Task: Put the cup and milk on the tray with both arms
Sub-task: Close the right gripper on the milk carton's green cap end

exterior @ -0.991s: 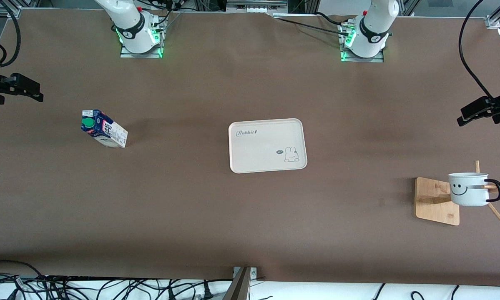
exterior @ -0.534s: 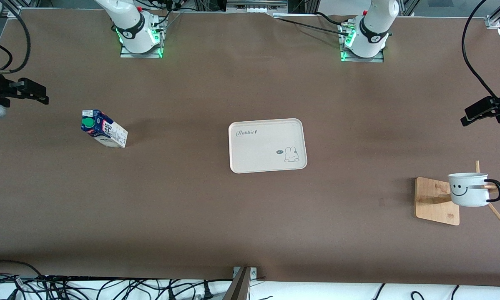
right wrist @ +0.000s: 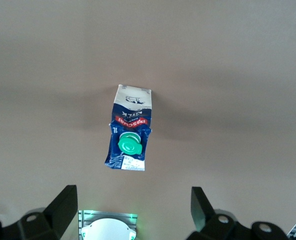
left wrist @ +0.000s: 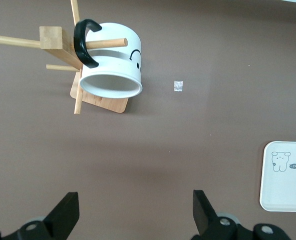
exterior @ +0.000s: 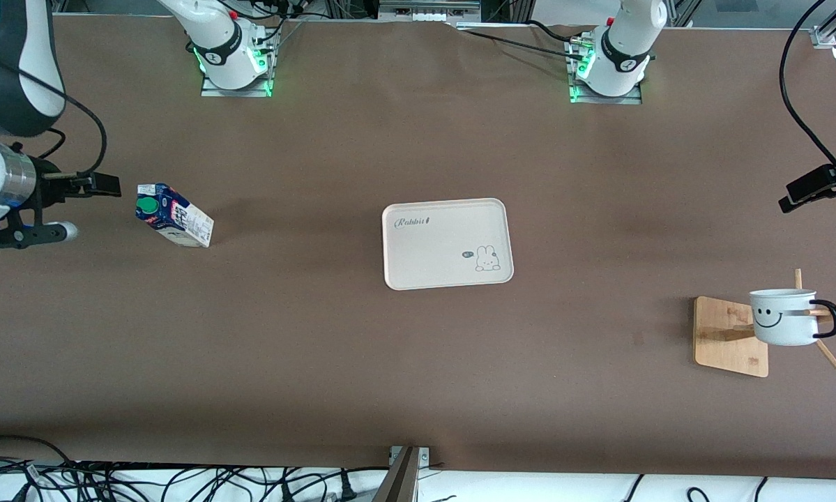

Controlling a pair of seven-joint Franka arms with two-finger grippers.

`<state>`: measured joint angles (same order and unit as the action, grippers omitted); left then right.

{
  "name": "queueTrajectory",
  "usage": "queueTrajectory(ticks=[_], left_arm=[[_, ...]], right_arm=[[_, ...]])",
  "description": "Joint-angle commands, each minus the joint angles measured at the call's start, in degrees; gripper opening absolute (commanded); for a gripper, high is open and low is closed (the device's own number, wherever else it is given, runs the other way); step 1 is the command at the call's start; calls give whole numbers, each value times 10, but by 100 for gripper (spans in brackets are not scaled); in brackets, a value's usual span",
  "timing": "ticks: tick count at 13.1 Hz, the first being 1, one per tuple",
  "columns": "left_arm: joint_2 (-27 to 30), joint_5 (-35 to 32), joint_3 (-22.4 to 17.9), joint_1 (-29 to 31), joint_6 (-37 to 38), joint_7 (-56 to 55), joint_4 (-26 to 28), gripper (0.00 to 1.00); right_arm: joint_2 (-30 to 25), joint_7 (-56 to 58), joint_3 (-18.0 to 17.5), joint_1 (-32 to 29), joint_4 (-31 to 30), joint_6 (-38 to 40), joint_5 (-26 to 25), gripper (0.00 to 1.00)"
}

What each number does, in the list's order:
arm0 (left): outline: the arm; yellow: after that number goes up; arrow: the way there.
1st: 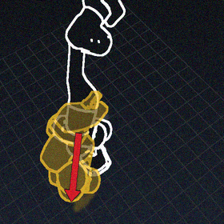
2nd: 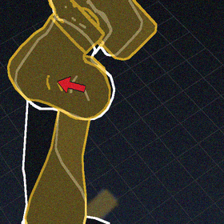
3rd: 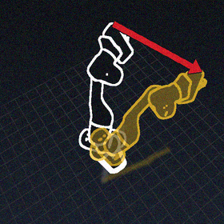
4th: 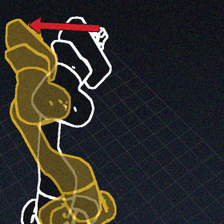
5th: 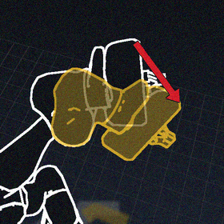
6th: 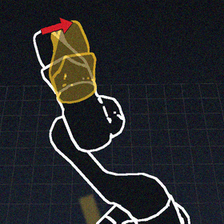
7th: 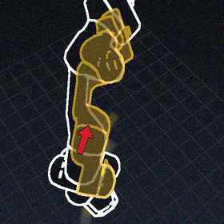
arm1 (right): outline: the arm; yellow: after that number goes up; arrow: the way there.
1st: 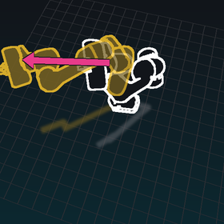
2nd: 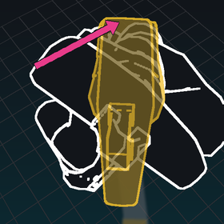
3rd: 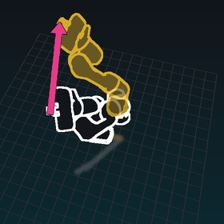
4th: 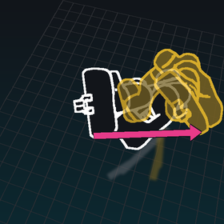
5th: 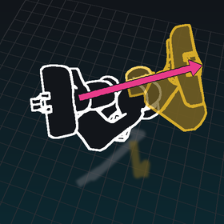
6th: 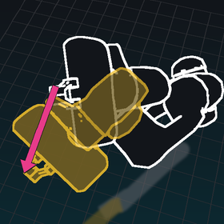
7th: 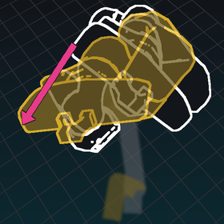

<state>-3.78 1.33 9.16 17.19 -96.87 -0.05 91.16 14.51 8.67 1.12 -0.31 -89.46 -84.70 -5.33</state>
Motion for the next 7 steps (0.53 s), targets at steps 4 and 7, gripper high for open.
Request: queueTrajectory(ticks=[4, 7], left_arm=[[-8, 13, 4, 6, 5, 7, -17, 100], [-8, 13, 4, 6, 5, 7, -17, 100]], right_arm=[[-8, -7, 13, -7, -77, -58, 25, 100], [-8, -8, 14, -7, -107, -82, 26, 100]])
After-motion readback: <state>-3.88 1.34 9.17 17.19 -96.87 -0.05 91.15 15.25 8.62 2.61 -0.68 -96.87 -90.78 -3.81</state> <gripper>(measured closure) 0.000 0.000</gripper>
